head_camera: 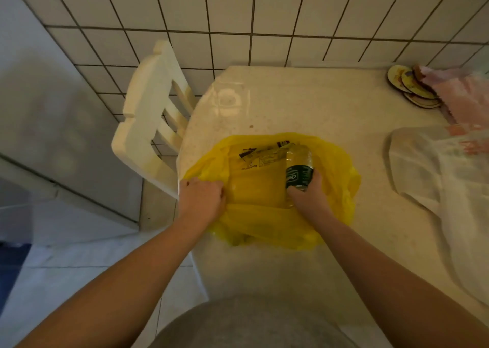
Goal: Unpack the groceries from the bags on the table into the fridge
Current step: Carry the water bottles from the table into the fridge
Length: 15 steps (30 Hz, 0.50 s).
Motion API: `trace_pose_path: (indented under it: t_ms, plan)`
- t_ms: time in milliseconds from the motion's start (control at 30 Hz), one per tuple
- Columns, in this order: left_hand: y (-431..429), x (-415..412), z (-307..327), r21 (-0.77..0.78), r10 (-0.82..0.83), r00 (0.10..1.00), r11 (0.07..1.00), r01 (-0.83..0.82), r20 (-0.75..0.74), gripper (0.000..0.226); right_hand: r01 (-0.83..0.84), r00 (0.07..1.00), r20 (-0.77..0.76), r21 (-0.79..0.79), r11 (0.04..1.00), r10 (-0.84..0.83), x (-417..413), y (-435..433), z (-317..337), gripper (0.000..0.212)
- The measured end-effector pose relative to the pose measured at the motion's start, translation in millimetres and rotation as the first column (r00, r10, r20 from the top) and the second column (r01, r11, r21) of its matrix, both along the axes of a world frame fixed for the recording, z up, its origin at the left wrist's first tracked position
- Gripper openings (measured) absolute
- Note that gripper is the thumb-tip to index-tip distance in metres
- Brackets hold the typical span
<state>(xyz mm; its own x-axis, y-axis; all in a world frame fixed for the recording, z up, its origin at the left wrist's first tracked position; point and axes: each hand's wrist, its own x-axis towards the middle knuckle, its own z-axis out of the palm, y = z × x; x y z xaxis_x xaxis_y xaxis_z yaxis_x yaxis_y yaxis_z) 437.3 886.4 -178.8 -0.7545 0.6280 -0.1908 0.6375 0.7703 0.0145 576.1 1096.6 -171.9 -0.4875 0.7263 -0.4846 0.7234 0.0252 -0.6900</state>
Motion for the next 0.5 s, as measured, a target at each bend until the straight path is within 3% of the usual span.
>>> trace_pose_path:
  t_ms: [200, 367, 433, 500]
  plan:
    - [-39.8, 3.4, -6.5, 0.150, 0.276, 0.960, 0.948, -0.280, 0.044, 0.035, -0.116, 0.992, -0.078, -0.196, 0.974, 0.102, -25.8, -34.2, 1.4, 0.094]
    - [-62.1, 6.6, -18.7, 0.039, 0.454, 0.877, 0.884, -0.465, 0.160, 0.039, -0.185, 0.983, -0.059, -0.257, 0.949, 0.175, -40.6, -52.8, 2.8, 0.094]
    - [-64.7, 7.0, -23.0, 0.069, 0.393, 0.917, 0.915, -0.397, 0.065, 0.047, -0.196, 0.980, -0.068, -0.271, 0.942, 0.185, -43.3, -55.7, 2.7, 0.095]
    - [-64.0, 4.4, -27.3, 0.153, 0.180, 0.982, 0.974, -0.169, -0.061, 0.061, -0.194, 0.981, -0.079, -0.287, 0.938, 0.179, -44.6, -56.7, 3.0, 0.097]
